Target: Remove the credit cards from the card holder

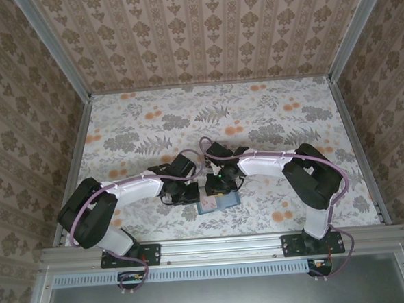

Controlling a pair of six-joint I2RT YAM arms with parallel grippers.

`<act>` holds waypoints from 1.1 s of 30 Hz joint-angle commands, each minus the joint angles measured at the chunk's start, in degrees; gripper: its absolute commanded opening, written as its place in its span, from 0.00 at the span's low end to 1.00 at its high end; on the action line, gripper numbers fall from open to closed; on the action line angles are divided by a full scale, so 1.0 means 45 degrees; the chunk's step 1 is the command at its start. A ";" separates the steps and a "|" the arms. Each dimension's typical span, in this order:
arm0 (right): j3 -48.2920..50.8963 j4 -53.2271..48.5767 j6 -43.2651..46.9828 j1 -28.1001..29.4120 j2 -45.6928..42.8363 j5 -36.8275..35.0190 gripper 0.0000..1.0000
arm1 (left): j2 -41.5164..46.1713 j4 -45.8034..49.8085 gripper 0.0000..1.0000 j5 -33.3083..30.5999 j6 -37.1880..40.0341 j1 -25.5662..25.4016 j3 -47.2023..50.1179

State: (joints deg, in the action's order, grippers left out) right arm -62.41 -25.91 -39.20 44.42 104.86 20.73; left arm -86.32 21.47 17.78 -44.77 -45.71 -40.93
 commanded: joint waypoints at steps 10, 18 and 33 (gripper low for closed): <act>-0.0111 -0.1136 0.0163 0.0031 -0.0746 -0.0678 0.28 | -0.0182 0.0936 0.11 -0.0317 0.0355 0.0068 -0.0241; 0.0114 -0.0524 0.0078 0.0006 -0.0646 -0.0082 0.30 | 0.0174 0.1573 0.11 -0.0292 0.0323 -0.0244 -0.1510; 0.0520 -0.0104 0.0083 -0.0179 -0.0023 0.0415 0.31 | -0.1446 0.0498 0.10 0.0307 -0.0031 -0.0555 -0.1129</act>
State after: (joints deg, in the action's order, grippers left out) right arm -60.99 -26.76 -38.79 43.75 103.53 21.34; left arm -91.46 24.01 18.28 -44.21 -47.70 -47.20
